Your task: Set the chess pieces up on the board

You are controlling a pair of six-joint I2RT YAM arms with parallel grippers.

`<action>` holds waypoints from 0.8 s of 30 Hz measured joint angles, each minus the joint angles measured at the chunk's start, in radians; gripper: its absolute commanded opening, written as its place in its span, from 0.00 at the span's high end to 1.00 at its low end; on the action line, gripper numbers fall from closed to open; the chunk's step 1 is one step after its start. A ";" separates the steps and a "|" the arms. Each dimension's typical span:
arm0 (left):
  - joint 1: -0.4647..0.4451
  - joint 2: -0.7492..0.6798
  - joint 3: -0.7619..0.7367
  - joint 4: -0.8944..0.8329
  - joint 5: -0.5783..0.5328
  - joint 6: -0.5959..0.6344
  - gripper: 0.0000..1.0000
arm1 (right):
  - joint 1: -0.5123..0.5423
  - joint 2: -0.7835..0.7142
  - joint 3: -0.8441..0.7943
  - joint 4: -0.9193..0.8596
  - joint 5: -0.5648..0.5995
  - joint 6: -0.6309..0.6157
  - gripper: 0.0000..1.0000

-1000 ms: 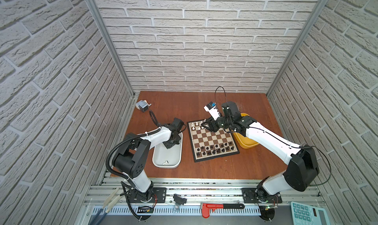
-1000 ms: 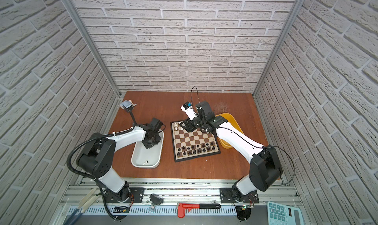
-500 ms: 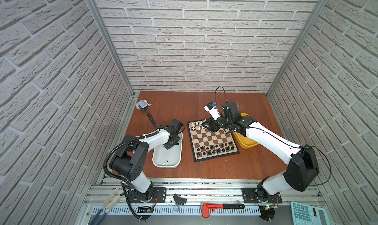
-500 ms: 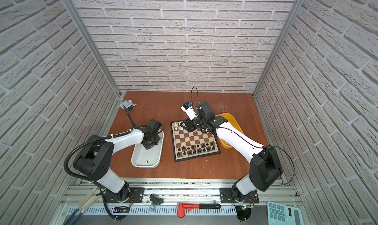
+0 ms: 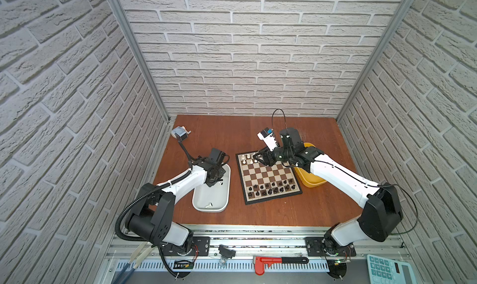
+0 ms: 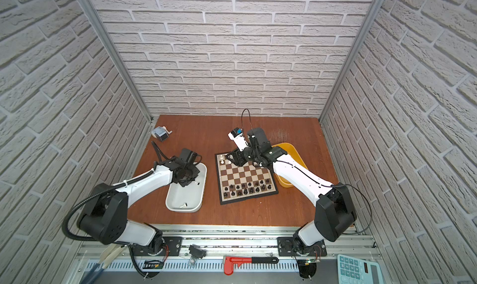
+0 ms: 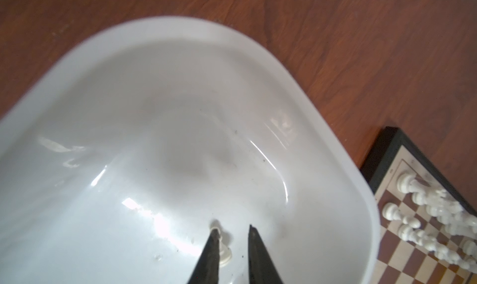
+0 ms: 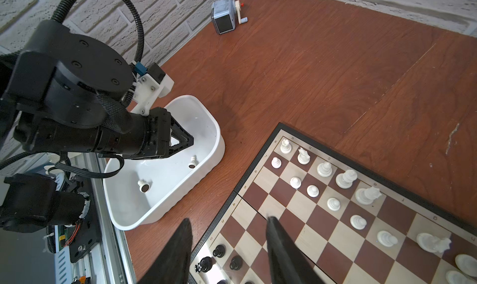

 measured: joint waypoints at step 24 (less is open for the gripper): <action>-0.049 0.135 0.024 0.003 0.082 -0.092 0.69 | 0.000 0.000 0.000 -0.002 -0.006 -0.002 0.52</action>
